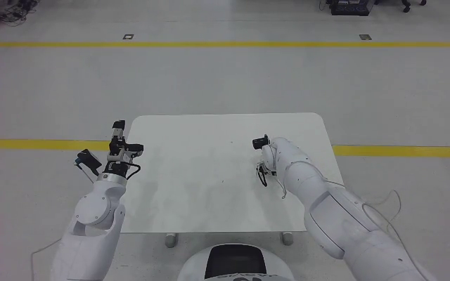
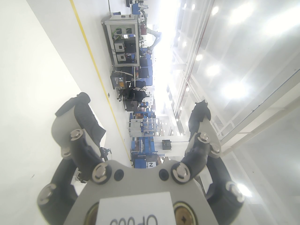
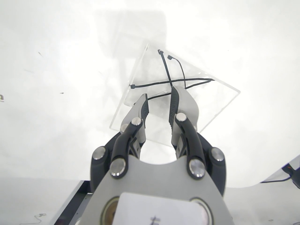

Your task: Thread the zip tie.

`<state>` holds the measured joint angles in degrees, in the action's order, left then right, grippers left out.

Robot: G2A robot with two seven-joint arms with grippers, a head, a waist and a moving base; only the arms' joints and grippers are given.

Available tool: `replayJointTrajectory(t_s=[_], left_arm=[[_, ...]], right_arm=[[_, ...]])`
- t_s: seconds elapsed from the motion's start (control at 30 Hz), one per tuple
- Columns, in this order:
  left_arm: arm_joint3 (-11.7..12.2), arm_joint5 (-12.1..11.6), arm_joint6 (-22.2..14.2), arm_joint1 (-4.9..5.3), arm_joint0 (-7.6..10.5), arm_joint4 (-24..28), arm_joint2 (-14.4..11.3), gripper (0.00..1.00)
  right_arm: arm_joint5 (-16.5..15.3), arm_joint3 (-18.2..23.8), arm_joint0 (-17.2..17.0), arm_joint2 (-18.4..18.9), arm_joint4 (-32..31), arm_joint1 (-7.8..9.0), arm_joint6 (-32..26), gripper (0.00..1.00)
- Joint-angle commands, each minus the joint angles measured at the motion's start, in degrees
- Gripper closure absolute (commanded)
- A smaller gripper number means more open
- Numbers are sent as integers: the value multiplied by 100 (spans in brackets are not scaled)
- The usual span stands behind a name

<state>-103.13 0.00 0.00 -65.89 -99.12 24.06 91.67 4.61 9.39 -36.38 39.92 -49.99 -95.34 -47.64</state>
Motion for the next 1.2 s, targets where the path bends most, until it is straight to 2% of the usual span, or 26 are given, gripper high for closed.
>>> replayJointTrajectory(t_s=[0.0,0.1,0.17,0.23,0.63,0.67,0.7,0.77,1.17], left_arm=[[0,0,0,0,0,0,0,0],[0,0,0,0,0,0,0,0],[0,0,0,0,0,0,0,0],[0,0,0,0,0,0,0,0],[0,0,0,0,0,0,0,0],[0,0,0,0,0,0,0,0],[0,0,0,0,0,0,0,0],[0,0,0,0,0,0,0,0],[0,0,0,0,0,0,0,0]], right_arm=[[26,-9,4,5,-5,-2,6,81],[99,-29,1,18,0,-5,22,91],[128,-41,2,28,7,-4,24,93],[134,-47,-2,38,13,-3,29,99],[71,-9,28,65,-48,23,294,100],[63,-14,33,69,-49,27,290,98],[63,-16,40,67,-63,29,265,87],[73,-14,41,69,-74,31,239,78],[150,-31,36,67,-177,42,184,79]])
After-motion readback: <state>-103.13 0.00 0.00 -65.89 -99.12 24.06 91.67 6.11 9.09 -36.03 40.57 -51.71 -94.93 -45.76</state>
